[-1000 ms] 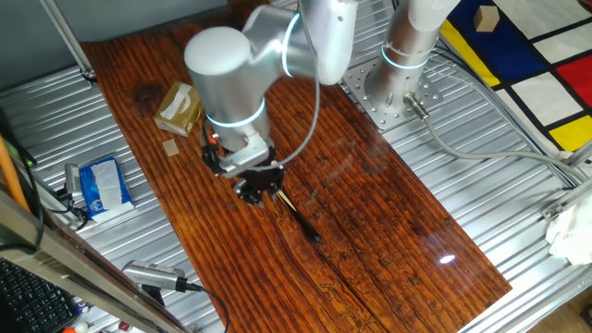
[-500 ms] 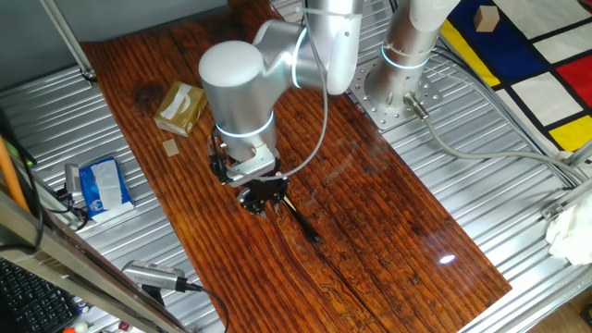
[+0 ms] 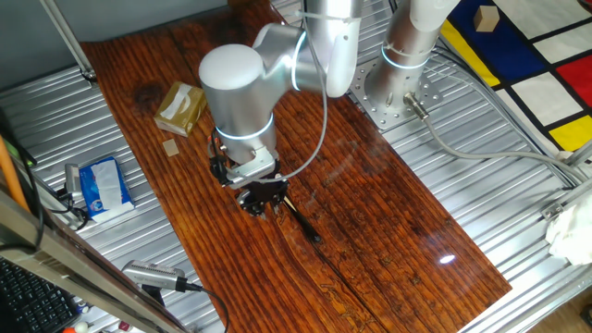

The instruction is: Hit the pool ball

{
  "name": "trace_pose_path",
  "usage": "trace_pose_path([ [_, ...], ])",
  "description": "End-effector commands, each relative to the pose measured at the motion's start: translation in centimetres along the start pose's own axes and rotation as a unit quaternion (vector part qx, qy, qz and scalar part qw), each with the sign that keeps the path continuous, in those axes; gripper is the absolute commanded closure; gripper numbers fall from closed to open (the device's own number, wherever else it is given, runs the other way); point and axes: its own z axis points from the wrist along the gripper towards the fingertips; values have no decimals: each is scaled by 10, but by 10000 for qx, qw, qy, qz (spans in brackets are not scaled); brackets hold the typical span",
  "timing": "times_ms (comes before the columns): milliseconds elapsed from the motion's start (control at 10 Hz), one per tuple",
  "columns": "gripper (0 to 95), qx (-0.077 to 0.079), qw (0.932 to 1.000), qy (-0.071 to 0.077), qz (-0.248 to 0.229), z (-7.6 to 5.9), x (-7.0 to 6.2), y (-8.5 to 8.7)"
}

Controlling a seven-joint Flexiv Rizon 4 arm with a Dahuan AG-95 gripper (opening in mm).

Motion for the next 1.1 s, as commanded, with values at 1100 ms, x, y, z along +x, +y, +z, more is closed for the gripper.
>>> trace_pose_path([
  [1100,760,-26,9999,115,19,1,0,0],
])
